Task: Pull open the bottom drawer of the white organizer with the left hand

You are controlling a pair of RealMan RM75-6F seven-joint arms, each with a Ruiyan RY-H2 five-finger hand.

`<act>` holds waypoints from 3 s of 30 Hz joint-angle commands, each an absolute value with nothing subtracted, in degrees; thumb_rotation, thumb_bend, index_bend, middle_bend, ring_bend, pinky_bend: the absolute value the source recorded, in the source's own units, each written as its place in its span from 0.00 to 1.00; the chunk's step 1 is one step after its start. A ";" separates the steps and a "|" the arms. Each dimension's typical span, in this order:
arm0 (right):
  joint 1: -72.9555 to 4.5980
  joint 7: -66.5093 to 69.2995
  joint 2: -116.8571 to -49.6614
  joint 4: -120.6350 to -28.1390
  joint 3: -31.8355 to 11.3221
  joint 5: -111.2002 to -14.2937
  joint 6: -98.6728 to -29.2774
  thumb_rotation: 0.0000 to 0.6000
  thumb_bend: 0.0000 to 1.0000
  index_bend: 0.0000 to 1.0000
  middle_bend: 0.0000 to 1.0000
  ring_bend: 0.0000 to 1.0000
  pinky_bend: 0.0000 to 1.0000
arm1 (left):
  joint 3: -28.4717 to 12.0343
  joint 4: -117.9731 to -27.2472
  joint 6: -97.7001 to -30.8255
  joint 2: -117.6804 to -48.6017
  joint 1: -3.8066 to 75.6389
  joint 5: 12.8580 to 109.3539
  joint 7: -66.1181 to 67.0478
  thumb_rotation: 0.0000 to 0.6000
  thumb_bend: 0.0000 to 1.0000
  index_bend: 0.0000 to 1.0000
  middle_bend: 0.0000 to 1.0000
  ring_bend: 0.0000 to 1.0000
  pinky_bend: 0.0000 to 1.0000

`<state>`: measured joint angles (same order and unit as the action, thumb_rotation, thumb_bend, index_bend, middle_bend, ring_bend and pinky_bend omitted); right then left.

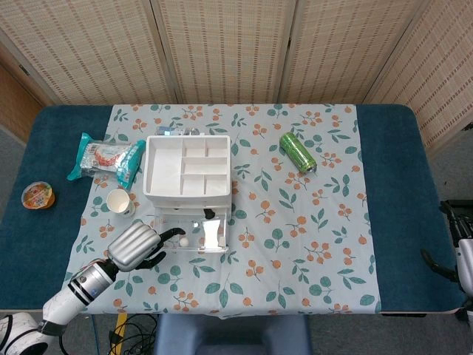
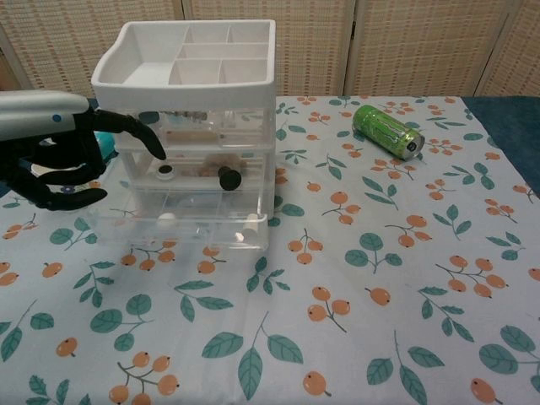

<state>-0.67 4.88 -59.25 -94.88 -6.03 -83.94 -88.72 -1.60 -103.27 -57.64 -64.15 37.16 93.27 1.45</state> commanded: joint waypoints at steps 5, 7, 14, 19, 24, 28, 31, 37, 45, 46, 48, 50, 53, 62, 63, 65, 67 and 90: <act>-0.80 4.29 -58.51 -95.37 -6.21 -84.22 -88.92 1.00 0.28 0.02 0.17 0.24 0.19 | -3.72 -94.39 -59.93 -66.12 40.80 98.97 -0.62 1.00 0.40 0.32 0.89 0.95 1.00; -0.95 3.80 -58.00 -95.52 -6.50 -84.33 -89.13 1.00 0.28 0.02 0.17 0.24 0.19 | -4.00 -92.12 -60.48 -67.44 41.49 100.08 0.39 1.00 0.39 0.33 0.89 0.95 1.00; -1.38 2.27 -56.08 -97.02 -7.49 -84.16 -89.62 1.00 0.28 0.02 0.17 0.24 0.19 | -2.38 -83.64 -61.22 -71.34 45.11 107.13 2.59 1.00 0.33 0.30 0.89 0.95 1.00; -1.37 1.79 -55.98 -97.48 -7.29 -83.70 -89.19 1.00 0.28 0.02 0.17 0.24 0.19 | -1.01 -78.74 -62.91 -73.44 46.61 110.36 2.12 1.00 0.27 0.30 0.90 0.95 1.00; -1.41 1.66 -56.32 -97.52 -7.11 -83.31 -88.79 1.00 0.28 0.02 0.17 0.24 0.19 | 0.35 -75.63 -63.17 -74.63 47.89 111.84 1.79 1.00 0.22 0.30 0.91 0.96 1.00; -1.47 1.58 -56.53 -97.47 -6.98 -83.09 -88.46 1.00 0.28 0.02 0.17 0.24 0.19 | 1.21 -74.08 -62.82 -75.32 49.04 112.73 2.41 1.00 0.20 0.30 0.91 0.97 1.00; -1.44 1.48 -56.66 -97.46 -6.88 -82.99 -88.38 1.00 0.28 0.02 0.17 0.24 0.19 | 1.86 -73.26 -62.06 -75.58 50.06 113.20 2.50 1.00 0.16 0.31 0.91 0.97 1.00; -1.24 1.55 -57.00 -97.32 -6.73 -82.58 -88.36 1.00 0.28 0.02 0.17 0.24 0.19 | 2.78 -73.49 -60.65 -75.28 51.51 113.23 3.12 1.00 0.14 0.31 0.91 0.97 1.00; -1.11 1.81 -57.43 -96.84 -6.56 -82.45 -88.31 1.00 0.28 0.02 0.17 0.24 0.19 | 3.54 -76.60 -56.16 -74.17 53.63 111.91 5.04 1.00 0.14 0.31 0.91 0.97 1.00; -1.06 1.87 -57.45 -96.76 -6.54 -82.41 -88.33 1.00 0.28 0.02 0.17 0.24 0.19 | 3.59 -76.79 -55.83 -74.16 53.80 111.76 5.25 1.00 0.14 0.31 0.91 0.97 1.00; -0.96 2.03 -57.50 -96.56 -6.51 -82.21 -88.30 1.00 0.28 0.02 0.17 0.24 0.19 | 3.76 -77.15 -54.74 -74.16 54.25 111.38 5.80 1.00 0.14 0.31 0.91 0.97 1.00; -0.89 2.20 -57.54 -96.37 -6.50 -82.03 -88.26 1.00 0.28 0.02 0.17 0.24 0.19 | 3.99 -77.66 -53.60 -74.09 54.74 111.04 6.23 1.00 0.14 0.31 0.91 0.97 1.00; -0.84 2.45 -57.66 -96.11 -6.50 -81.96 -88.25 1.00 0.28 0.02 0.17 0.24 0.19 | 4.11 -78.33 -52.48 -74.04 55.26 110.50 6.85 1.00 0.14 0.31 0.91 0.97 1.00; -0.65 3.08 -57.92 -95.42 -6.52 -81.63 -88.21 1.00 0.28 0.02 0.17 0.24 0.19 | 4.89 -78.73 -50.78 -74.37 56.43 109.79 7.50 1.00 0.14 0.34 0.91 0.97 1.00; -0.63 3.08 -57.93 -95.39 -6.52 -81.59 -88.21 1.00 0.28 0.02 0.17 0.24 0.19 | 4.93 -78.77 -50.64 -74.36 56.56 109.75 7.59 1.00 0.14 0.34 0.91 0.97 1.00; -0.54 3.10 -57.94 -95.40 -6.51 -81.50 -88.26 1.00 0.28 0.02 0.17 0.24 0.19 | 4.95 -79.02 -50.45 -74.32 56.81 109.54 7.70 1.00 0.14 0.34 0.91 0.97 1.00; -0.47 3.10 -57.99 -95.37 -6.50 -81.44 -88.31 1.00 0.28 0.02 0.17 0.24 0.19 | 5.04 -79.26 -50.12 -74.20 57.09 109.39 7.89 1.00 0.14 0.35 0.91 0.97 1.00; -0.45 3.51 -58.57 -94.58 -6.72 -80.62 -87.70 1.00 0.28 0.02 0.17 0.24 0.19 | 5.17 -83.67 -42.41 -71.92 61.49 107.09 12.23 1.00 0.14 0.38 0.91 0.97 1.00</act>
<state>-0.45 3.50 -58.57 -94.59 -6.72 -80.63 -87.71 5.14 -83.65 -42.52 -71.94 61.39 107.11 12.15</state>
